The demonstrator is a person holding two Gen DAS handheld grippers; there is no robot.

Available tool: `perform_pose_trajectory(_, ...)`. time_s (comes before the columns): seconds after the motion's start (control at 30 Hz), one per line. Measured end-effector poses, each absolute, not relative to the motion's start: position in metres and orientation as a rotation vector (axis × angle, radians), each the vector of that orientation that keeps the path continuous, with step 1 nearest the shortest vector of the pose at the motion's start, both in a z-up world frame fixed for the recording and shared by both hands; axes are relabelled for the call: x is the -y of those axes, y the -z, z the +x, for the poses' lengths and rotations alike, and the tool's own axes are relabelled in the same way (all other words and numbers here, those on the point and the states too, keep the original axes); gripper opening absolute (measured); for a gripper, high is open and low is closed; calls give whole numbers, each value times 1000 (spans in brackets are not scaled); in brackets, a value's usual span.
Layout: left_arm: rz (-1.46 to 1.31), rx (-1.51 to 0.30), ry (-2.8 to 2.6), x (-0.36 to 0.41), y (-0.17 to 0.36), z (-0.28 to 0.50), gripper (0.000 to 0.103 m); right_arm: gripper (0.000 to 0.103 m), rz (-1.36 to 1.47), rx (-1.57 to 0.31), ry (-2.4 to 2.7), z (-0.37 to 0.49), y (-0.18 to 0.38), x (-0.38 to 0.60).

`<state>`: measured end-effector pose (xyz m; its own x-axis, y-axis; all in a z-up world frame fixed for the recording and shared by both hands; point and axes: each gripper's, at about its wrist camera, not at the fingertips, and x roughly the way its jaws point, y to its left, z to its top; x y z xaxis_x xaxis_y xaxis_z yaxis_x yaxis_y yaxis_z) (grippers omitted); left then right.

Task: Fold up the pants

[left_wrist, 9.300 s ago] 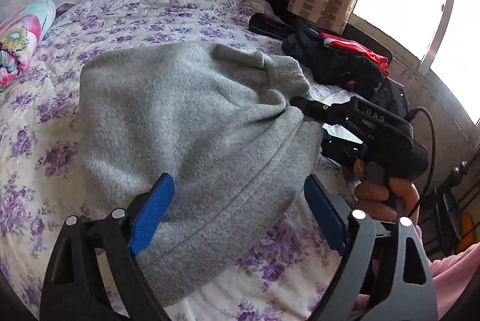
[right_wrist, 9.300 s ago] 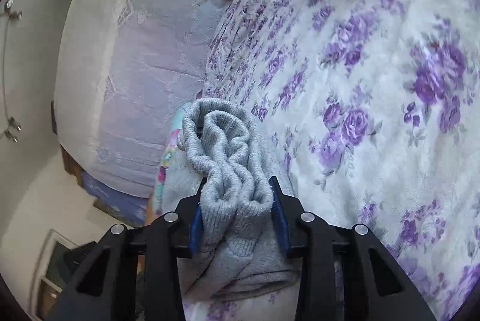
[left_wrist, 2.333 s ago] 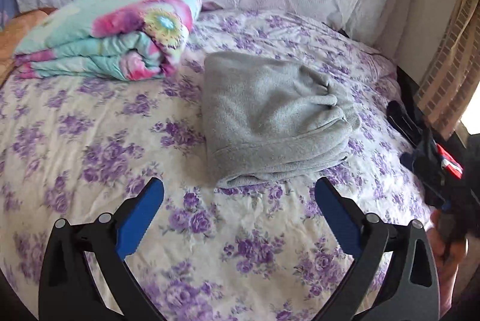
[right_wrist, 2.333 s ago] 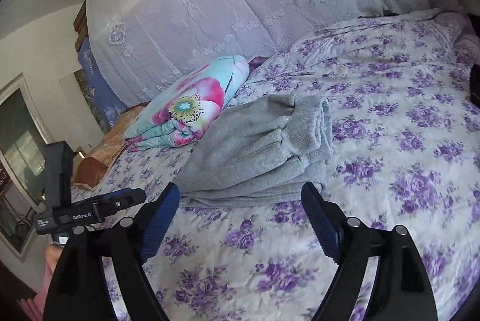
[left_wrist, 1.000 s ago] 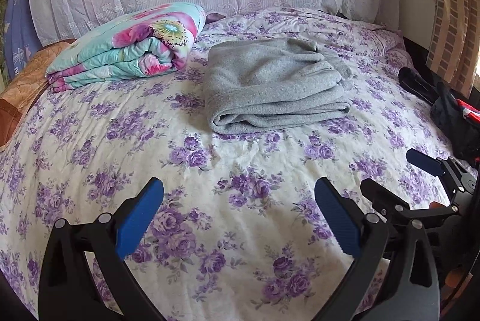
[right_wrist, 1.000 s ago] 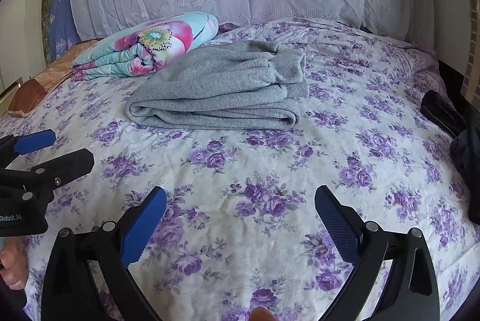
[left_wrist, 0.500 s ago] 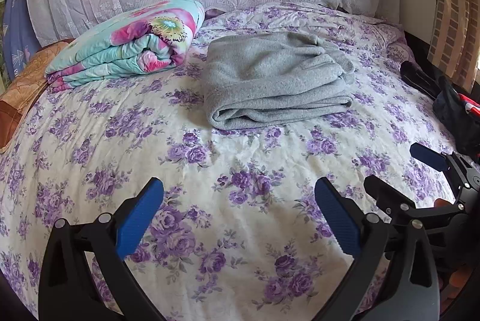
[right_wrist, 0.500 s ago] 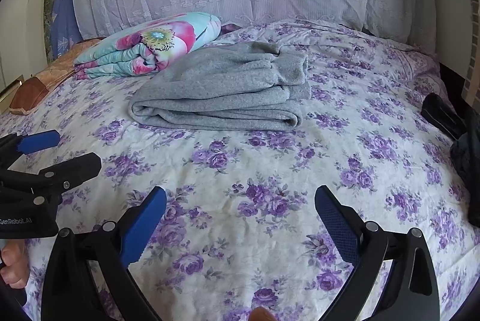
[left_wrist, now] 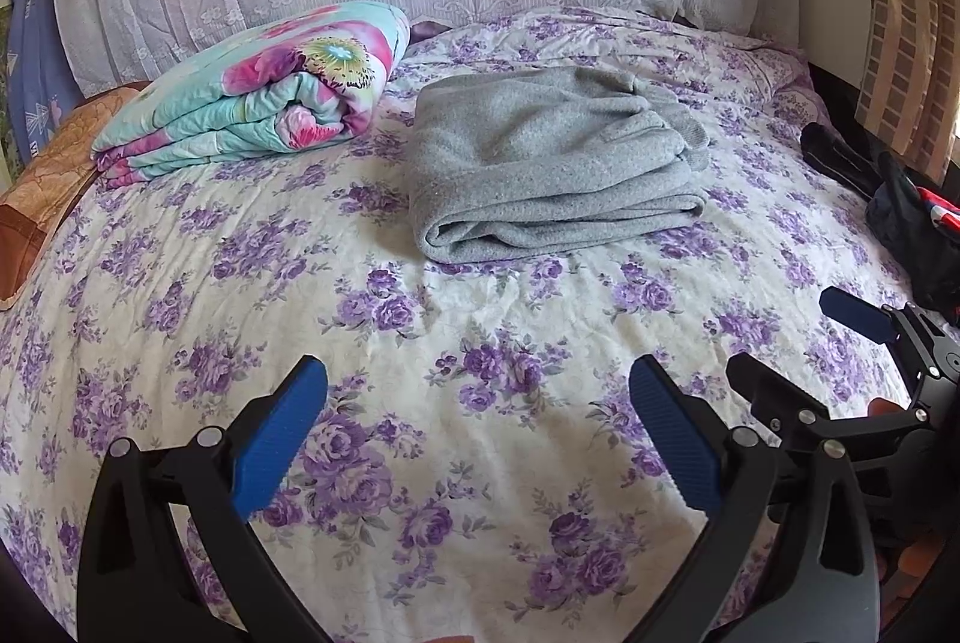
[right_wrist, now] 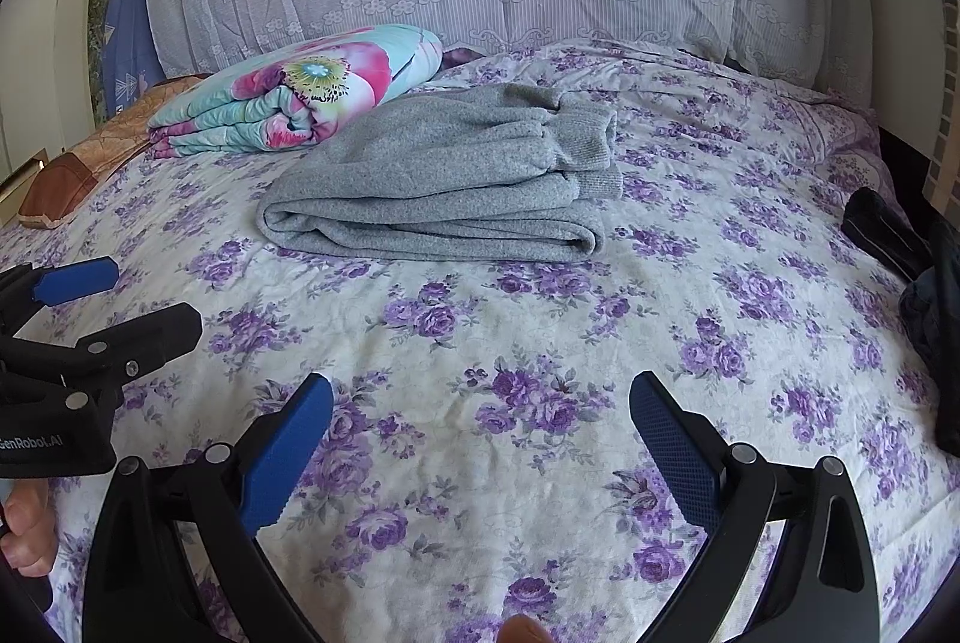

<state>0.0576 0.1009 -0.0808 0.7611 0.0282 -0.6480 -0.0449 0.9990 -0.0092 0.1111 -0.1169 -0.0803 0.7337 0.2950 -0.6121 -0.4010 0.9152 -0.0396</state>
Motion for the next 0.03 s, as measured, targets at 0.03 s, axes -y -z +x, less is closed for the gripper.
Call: perform_pose_trajectory(0.03, -24, -706, -40, -100, 81, 57, 99, 100, -174, -642, -384, 111, 80, 117)
